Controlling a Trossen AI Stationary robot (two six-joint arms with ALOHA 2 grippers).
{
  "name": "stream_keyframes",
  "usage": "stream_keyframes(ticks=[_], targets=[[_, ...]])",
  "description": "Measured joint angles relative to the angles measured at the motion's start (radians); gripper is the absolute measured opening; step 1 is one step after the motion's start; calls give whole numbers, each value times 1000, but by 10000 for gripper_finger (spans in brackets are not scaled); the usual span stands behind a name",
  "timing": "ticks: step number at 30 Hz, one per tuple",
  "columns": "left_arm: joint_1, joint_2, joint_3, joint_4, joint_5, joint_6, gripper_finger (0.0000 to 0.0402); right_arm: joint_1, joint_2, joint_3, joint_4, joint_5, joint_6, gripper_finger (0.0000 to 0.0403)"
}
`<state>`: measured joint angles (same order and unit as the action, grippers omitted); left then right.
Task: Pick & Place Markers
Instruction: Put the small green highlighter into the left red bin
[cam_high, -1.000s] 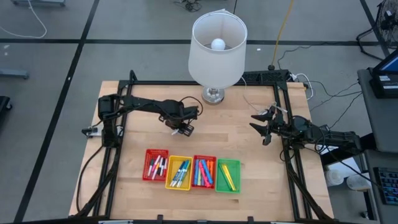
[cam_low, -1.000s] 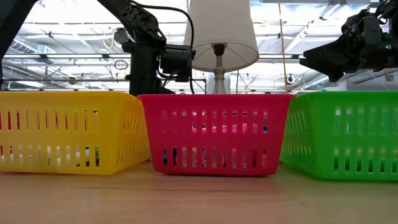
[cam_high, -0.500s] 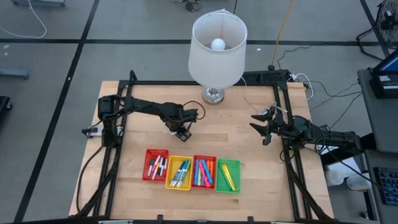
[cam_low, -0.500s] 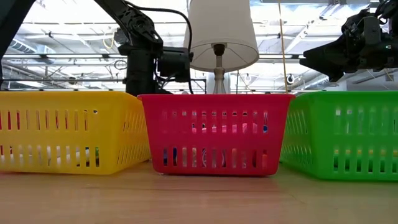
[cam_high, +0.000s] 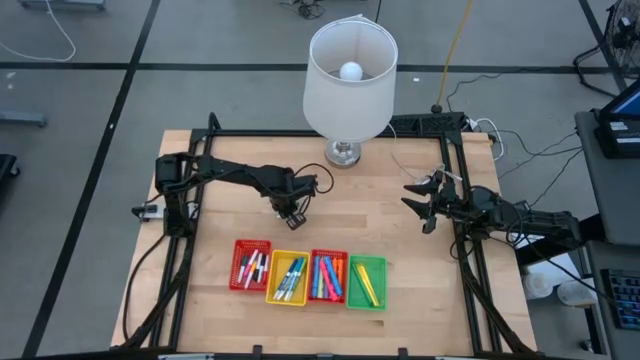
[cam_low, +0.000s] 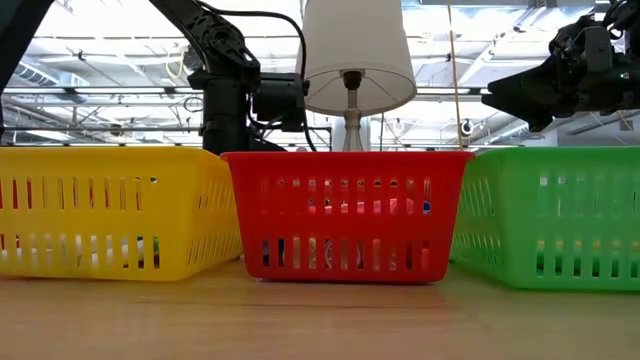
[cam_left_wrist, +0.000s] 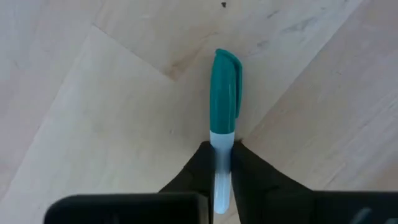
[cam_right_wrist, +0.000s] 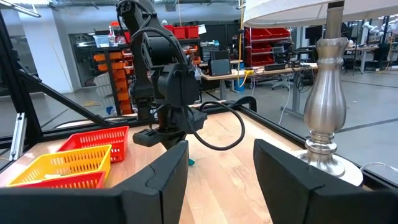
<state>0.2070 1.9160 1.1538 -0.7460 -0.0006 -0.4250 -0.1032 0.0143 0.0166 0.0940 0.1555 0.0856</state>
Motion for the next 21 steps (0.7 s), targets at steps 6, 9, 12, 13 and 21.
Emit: stream_keyframes(ticks=[6,9,12,13,21], targets=[[0,-20,20,-54,0,-18,36,0,0,0,0,0,0,169],[-7,-57,43,-159,-10,-103,39,0,0,0,0,0,0,169],[-45,-143,78,-265,-15,-199,34,0,0,0,0,0,0,169],[-64,-171,86,-291,-16,-234,34,0,0,0,0,0,0,169],[-338,-378,86,-506,-84,-825,34,0,0,0,0,0,0,169]])
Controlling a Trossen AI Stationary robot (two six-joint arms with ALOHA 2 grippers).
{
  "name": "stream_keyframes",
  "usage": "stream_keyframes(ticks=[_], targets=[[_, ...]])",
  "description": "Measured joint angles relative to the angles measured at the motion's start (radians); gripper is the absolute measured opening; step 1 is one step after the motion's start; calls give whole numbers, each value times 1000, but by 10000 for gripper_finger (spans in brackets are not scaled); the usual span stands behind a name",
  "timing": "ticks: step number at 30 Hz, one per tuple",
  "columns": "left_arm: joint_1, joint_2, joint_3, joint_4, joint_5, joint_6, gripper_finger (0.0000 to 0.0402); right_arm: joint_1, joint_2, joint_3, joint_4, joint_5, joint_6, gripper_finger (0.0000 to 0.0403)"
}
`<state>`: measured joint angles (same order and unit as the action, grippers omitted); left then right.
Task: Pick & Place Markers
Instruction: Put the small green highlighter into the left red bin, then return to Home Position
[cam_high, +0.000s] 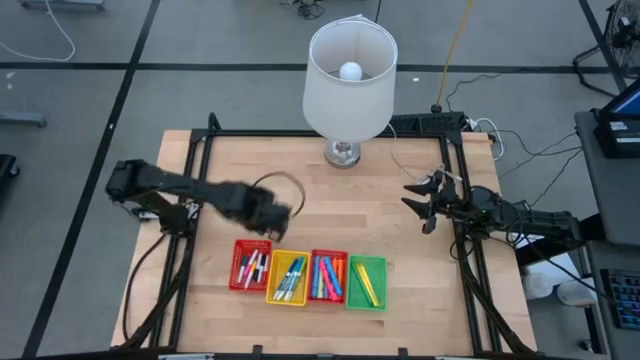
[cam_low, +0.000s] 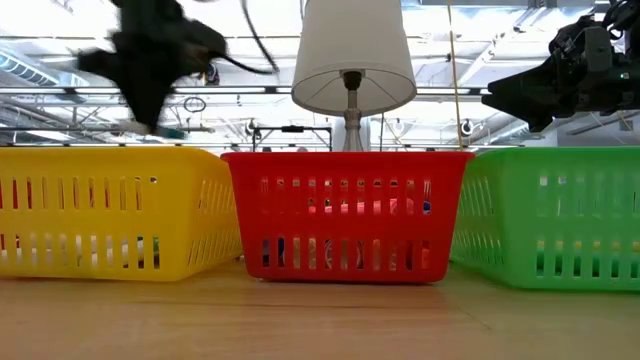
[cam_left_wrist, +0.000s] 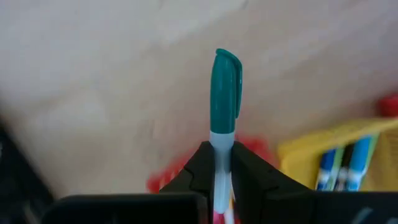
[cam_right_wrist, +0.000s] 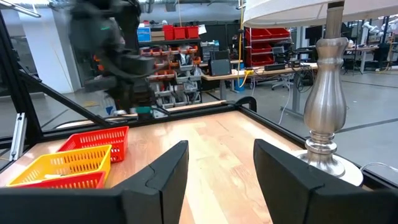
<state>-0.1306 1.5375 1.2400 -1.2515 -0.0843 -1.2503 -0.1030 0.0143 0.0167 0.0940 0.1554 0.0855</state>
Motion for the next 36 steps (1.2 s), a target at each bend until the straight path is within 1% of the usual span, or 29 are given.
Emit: stream_keyframes(ticks=[3,5,7,11,13,16,21,23,25,28,33,36], targets=[[-130,-13,0,-50,1,-230,34,0,0,0,0,0,0,169],[-211,-7,0,-55,6,-386,34,0,0,0,0,0,0,169],[-272,14,0,-42,7,-510,34,0,0,0,0,0,0,169],[-332,57,0,-26,4,-634,34,0,0,0,0,0,0,169],[-346,83,0,-21,33,-682,38,0,0,0,0,0,0,169],[-357,132,0,-16,99,-715,42,0,0,0,0,0,0,169],[-355,166,0,3,86,-727,46,0,0,0,0,0,0,169],[-346,166,0,44,83,-723,56,0,0,0,0,0,0,169],[-338,165,0,75,84,-723,74,0,0,0,0,0,0,169],[-334,165,0,111,89,-722,114,0,0,0,0,0,0,169],[-328,165,0,159,158,-774,184,0,0,0,0,0,0,169],[-328,165,0,166,191,-795,210,0,0,0,0,0,0,169]])
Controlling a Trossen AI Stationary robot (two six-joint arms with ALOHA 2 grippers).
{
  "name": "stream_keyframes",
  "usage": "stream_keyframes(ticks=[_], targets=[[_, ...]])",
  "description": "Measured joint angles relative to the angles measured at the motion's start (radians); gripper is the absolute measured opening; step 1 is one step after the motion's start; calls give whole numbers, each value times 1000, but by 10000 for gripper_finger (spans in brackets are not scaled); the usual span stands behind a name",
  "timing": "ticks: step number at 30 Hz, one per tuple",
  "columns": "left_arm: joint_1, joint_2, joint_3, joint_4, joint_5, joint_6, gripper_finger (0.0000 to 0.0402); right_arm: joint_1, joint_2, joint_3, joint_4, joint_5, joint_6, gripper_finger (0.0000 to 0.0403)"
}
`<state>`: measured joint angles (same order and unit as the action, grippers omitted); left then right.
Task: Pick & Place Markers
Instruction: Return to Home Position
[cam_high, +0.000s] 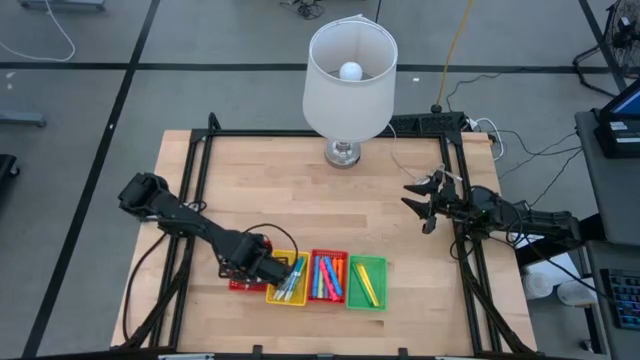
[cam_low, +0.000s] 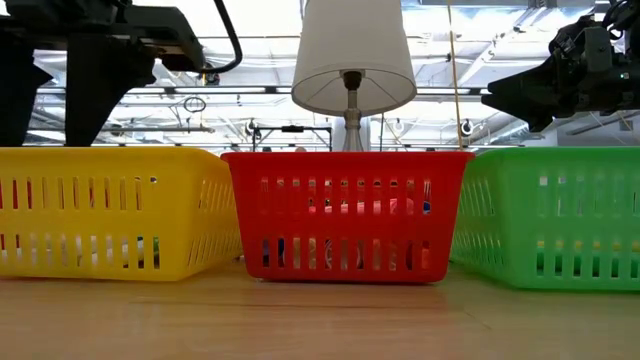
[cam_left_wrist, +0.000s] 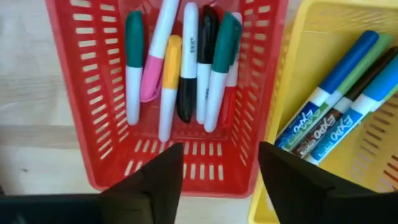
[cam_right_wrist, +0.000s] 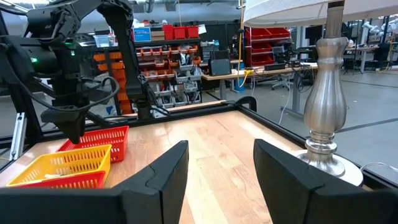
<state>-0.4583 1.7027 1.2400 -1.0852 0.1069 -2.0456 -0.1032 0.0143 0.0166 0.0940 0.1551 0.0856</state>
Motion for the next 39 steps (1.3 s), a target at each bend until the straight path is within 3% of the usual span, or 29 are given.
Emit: stream_keyframes(ticks=[10,13,14,19,21,24,26,30,33,36,39], targets=[[0,0,0,27,-2,9,229,0,0,0,0,0,0,169],[6,-3,1,47,-39,104,230,0,0,0,0,0,0,169],[2,-10,1,68,-119,172,230,0,0,0,0,0,0,169],[-30,-73,1,364,-742,685,230,0,0,0,0,0,0,169],[-23,-127,1,479,-904,907,230,0,0,0,0,0,0,169],[1,-203,-16,678,-1039,1219,230,0,0,0,0,0,0,169],[48,-235,-70,888,-1022,1404,230,0,0,0,1,0,0,169],[223,-231,-297,1391,-651,1621,230,0,0,0,0,0,0,169],[322,-177,-494,1749,-477,1685,230,0,0,0,0,0,0,169],[342,-209,-656,1992,-483,1783,230,0,0,0,-1,0,0,169],[325,-379,-838,2040,-571,1837,230,0,0,0,3,0,0,169]])
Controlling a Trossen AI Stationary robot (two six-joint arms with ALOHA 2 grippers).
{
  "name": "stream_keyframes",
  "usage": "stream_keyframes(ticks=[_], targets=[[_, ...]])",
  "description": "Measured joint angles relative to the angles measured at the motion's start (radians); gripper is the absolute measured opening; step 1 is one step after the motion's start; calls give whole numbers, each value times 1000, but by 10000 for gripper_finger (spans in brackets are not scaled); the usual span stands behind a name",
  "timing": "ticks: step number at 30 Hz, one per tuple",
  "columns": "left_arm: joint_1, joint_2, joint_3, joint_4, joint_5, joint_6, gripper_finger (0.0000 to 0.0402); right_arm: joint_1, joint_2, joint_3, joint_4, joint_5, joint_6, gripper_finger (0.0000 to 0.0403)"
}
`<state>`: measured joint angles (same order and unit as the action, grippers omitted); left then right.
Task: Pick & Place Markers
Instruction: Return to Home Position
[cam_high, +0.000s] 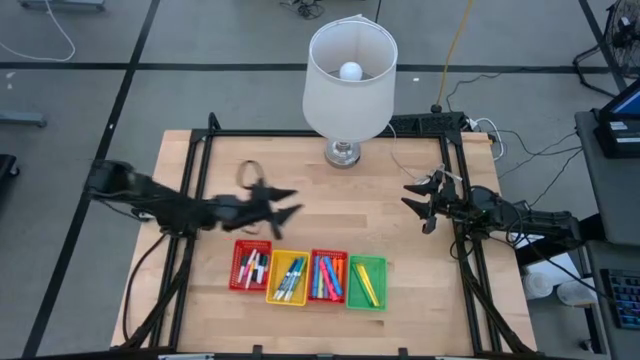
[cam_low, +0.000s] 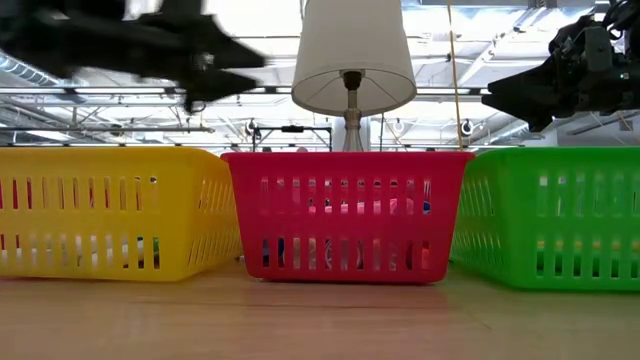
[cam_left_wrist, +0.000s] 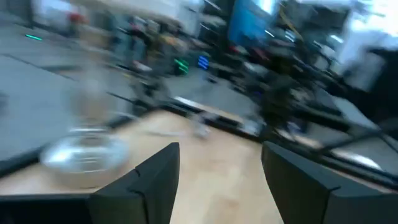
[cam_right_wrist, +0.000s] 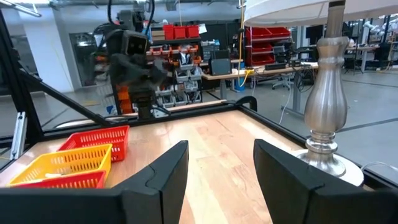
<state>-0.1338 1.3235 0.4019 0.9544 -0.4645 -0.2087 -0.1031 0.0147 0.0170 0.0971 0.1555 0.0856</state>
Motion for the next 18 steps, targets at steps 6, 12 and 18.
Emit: stream_keyframes(ticks=[6,12,18], targets=[[-71,-437,-296,-7,-208,-9,230,0,1,0,-3,0,0,169],[-92,-766,-367,-210,-218,44,230,0,2,0,-3,0,0,169],[-107,-888,-367,-473,-211,195,230,0,2,0,-3,0,0,169]])
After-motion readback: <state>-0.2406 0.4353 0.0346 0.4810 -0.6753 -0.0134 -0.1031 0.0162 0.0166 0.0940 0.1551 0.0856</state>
